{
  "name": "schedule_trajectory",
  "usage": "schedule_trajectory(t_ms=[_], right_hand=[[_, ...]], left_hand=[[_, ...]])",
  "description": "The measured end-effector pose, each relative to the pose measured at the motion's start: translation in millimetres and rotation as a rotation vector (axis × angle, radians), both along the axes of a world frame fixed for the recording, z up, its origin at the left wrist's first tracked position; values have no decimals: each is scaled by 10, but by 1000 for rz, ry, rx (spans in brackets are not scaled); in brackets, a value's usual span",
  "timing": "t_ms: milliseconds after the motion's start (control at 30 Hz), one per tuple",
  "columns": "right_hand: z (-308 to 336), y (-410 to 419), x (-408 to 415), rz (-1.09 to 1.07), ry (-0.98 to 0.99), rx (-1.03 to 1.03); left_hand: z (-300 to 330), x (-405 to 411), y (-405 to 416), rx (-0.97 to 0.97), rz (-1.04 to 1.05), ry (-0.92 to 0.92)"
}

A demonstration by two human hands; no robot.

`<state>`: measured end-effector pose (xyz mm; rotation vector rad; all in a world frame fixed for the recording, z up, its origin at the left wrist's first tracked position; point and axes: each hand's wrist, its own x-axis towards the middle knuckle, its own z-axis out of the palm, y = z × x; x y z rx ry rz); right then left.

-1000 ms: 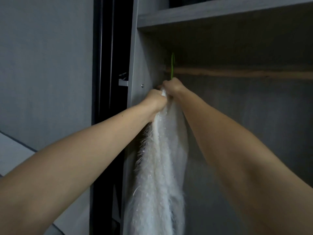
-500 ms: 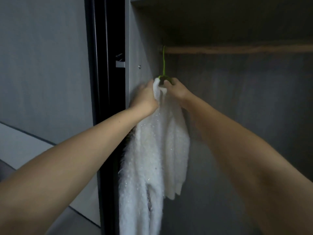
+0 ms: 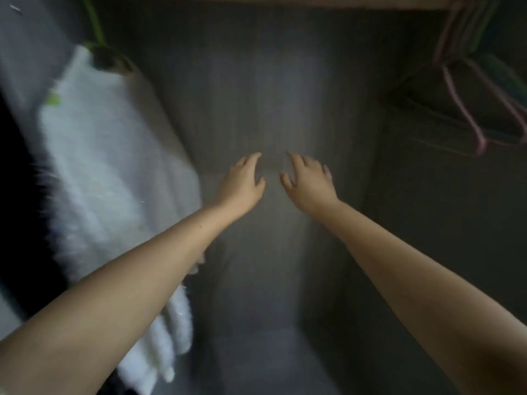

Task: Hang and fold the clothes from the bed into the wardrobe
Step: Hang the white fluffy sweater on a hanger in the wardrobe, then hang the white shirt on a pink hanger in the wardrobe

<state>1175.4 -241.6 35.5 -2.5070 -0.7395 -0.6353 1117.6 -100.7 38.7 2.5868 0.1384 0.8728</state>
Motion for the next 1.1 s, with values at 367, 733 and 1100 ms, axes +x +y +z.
schedule_trajectory(t_ms=[367, 733, 1100], right_hand=[[-1717, -2799, -1383, -636, 421, -74], [-2216, -4486, -3599, -1132, 580, 49], [-2034, -4699, -5899, -1744, 550, 250]], left_hand=[[-1632, -277, -2468, 65, -721, 256], [-2133, -1641, -4615, 116, -1258, 408], [-2122, -3416, -5988, 336, -1841, 407]])
